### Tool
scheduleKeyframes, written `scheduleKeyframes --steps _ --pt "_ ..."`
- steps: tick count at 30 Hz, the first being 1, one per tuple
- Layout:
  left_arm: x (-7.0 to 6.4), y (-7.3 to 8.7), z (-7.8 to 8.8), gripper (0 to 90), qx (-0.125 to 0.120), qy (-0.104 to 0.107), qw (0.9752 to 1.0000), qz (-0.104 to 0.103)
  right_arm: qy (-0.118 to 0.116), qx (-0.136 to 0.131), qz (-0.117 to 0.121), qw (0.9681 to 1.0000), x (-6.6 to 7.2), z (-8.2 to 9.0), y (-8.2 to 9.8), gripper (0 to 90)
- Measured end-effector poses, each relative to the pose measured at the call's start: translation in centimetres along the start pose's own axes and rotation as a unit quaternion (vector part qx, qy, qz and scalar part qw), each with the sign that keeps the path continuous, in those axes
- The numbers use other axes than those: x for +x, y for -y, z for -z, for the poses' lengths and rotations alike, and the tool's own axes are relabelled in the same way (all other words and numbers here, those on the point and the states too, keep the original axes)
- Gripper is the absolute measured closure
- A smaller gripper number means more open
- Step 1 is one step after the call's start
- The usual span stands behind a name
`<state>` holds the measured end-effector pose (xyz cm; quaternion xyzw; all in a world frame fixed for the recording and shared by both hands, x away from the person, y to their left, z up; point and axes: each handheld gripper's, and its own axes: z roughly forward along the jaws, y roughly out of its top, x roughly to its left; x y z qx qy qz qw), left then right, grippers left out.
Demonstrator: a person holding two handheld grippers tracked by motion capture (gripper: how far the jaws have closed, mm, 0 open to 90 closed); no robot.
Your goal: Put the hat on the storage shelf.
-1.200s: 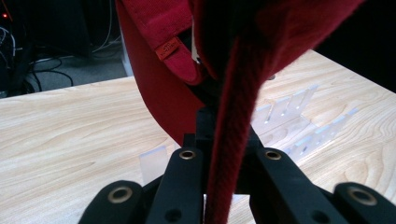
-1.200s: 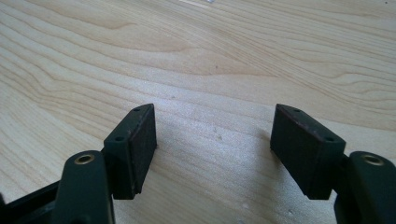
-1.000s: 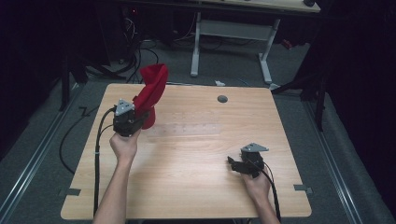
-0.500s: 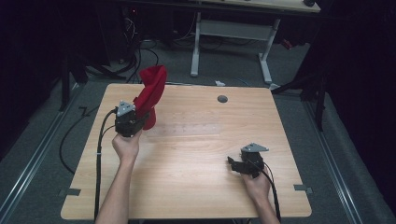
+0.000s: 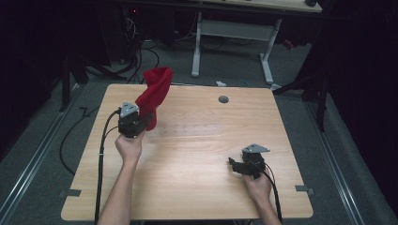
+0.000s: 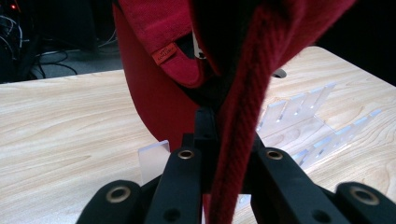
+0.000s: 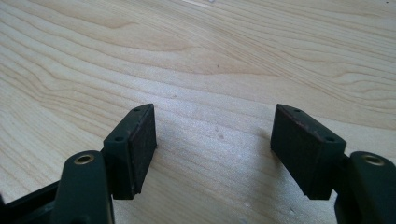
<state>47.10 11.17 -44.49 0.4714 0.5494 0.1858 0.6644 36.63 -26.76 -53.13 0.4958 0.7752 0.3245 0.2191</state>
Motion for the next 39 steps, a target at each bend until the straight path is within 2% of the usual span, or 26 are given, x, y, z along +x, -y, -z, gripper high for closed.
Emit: scheduleKeyframes --steps 4,9,14,17,20,23,27,39 --pt "0.1 -0.3 -0.2 84.7 0.000 -0.010 0.9997 0.021 0.000 0.000 0.000 1.0000 0.0 0.0 0.0 31.5" --pt "0.1 -0.2 -0.4 84.8 -0.004 -0.014 0.9997 0.022 0.000 0.000 -0.002 1.0000 0.0 0.0 0.0 31.5" --pt "0.0 0.0 -0.3 84.7 -0.003 -0.014 0.9998 0.012 0.000 0.001 -0.003 1.0000 0.1 0.0 0.0 31.5" --pt "-0.1 -0.1 -0.4 84.6 -0.003 -0.020 0.9994 0.027 0.000 0.000 -0.002 1.0000 0.0 0.0 0.0 31.5" --pt "-0.2 -0.2 -0.6 84.6 -0.007 -0.028 0.9990 0.033 0.000 0.001 -0.002 1.0000 0.1 0.0 0.0 31.5" --pt "-0.3 -0.1 -0.7 84.6 -0.006 -0.033 0.9989 0.033 0.000 0.000 -0.002 1.0000 0.1 0.0 0.0 31.5" --pt "-0.5 0.2 -0.6 84.5 -0.006 -0.035 0.9992 0.020 0.000 0.000 -0.002 1.0000 0.0 0.0 0.0 31.5" --pt "0.2 1.1 -0.1 84.3 0.008 -0.037 0.9991 0.020 0.000 0.000 -0.001 1.0000 0.0 0.0 0.0 31.4"
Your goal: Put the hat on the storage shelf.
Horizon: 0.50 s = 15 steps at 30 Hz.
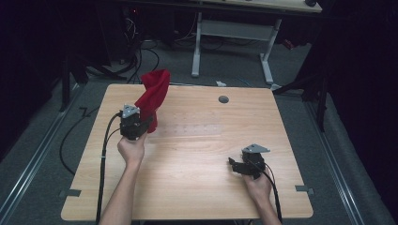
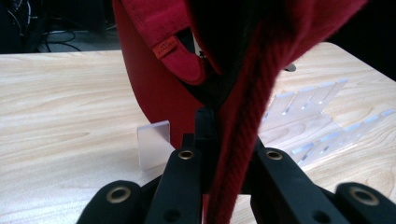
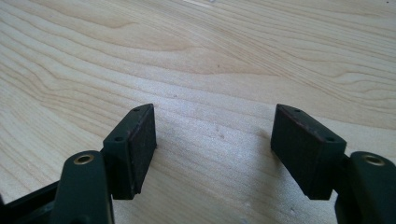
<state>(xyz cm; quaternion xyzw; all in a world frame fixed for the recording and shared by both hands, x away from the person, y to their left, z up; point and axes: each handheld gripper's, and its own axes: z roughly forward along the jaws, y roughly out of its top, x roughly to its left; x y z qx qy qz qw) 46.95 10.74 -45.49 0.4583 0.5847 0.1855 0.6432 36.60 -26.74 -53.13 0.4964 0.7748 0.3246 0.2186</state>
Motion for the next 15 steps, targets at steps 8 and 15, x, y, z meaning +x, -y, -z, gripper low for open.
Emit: scheduleKeyframes --steps 8,15 --pt "0.33 0.42 0.20 84.2 0.010 -0.003 0.9999 -0.001 0.000 0.000 0.000 1.0000 0.00 0.00 0.00 31.4" --pt "0.49 0.72 0.72 83.9 0.020 -0.002 0.9998 -0.003 0.000 0.000 0.000 1.0000 0.00 0.00 0.00 31.4"
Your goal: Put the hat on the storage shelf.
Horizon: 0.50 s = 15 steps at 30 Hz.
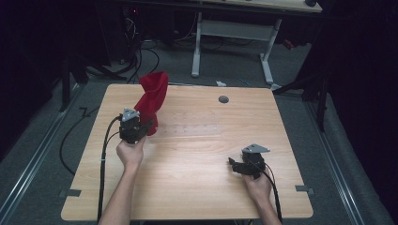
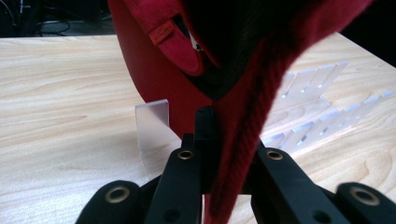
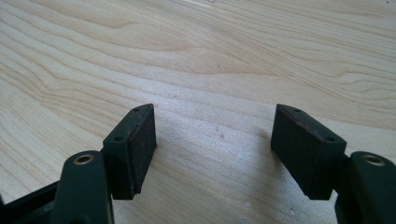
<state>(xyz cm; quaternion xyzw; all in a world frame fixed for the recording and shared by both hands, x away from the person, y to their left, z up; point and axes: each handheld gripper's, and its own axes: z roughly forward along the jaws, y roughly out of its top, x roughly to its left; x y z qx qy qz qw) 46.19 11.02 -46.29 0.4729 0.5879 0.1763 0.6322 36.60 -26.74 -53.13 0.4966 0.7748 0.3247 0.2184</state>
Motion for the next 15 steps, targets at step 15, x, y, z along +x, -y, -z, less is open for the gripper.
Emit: scheduleKeyframes --steps 15 --pt "0.6 0.1 1.3 76.1 0.007 -0.005 1.0000 -0.003 0.000 0.000 0.000 1.0000 0.0 0.0 0.0 31.3"
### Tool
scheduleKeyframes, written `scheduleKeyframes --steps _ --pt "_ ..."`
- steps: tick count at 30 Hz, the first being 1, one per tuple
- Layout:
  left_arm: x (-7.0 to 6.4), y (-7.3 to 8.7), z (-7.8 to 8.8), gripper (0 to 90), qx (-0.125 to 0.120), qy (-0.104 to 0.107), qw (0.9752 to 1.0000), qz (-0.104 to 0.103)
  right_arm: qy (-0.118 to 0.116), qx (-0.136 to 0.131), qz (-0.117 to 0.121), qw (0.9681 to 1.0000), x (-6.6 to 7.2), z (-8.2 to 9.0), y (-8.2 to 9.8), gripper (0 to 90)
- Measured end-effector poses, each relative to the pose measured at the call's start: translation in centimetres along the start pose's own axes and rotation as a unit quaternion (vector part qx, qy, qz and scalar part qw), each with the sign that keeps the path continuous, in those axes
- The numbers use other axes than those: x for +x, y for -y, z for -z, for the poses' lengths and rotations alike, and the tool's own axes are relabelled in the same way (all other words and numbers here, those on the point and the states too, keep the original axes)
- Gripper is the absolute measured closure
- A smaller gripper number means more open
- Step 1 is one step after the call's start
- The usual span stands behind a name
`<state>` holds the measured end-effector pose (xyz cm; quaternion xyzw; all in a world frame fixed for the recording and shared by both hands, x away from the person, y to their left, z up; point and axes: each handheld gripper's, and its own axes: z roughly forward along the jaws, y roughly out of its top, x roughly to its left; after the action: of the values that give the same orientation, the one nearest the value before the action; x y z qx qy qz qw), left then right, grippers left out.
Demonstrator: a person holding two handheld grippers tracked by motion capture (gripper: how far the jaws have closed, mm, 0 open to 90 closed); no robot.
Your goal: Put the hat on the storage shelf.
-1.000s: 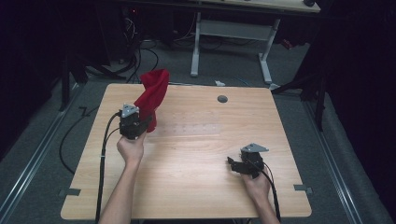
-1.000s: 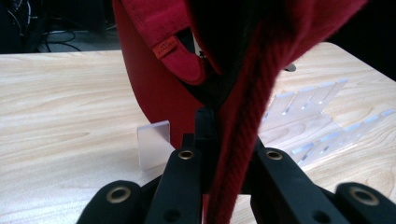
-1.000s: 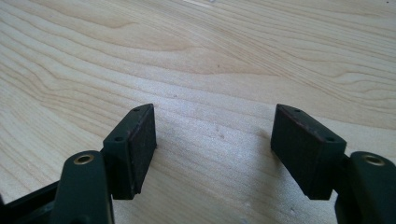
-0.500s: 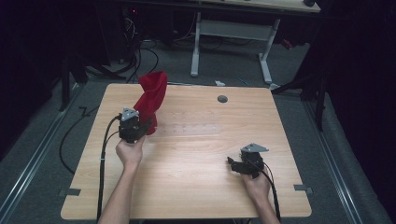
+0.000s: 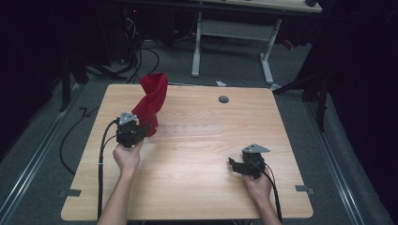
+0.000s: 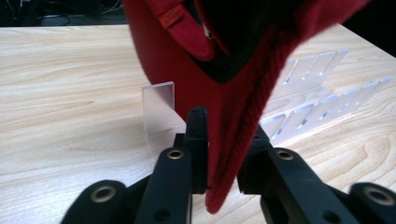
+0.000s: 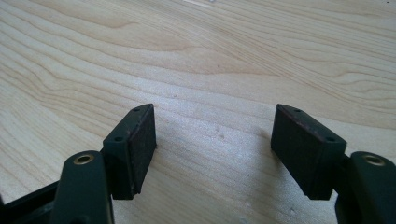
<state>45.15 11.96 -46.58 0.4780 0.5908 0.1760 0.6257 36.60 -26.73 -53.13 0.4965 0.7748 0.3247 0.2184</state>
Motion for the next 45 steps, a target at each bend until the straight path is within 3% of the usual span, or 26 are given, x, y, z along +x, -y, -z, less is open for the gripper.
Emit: scheduleKeyframes --steps 11,15,22,31,45 --pt "-0.3 0.1 1.3 47.6 0.001 0.001 0.9998 -0.018 0.000 0.000 0.000 1.0000 0.0 0.0 0.0 31.3" --pt "-0.2 0.2 1.8 42.6 -0.001 0.000 0.9998 -0.019 0.000 0.000 0.000 1.0000 0.0 0.0 0.0 31.3" --pt "-0.3 0.8 3.1 39.5 -0.002 0.000 0.9992 -0.040 0.000 0.000 0.001 1.0000 0.0 0.0 0.0 31.3" --pt "-0.3 2.0 5.5 38.8 0.002 0.006 0.9986 -0.052 0.000 0.000 0.000 1.0000 0.0 0.0 0.0 31.3" --pt "-0.7 4.5 7.3 38.9 0.015 0.027 0.9985 -0.045 0.001 0.000 0.001 1.0000 0.0 0.0 0.0 31.3"
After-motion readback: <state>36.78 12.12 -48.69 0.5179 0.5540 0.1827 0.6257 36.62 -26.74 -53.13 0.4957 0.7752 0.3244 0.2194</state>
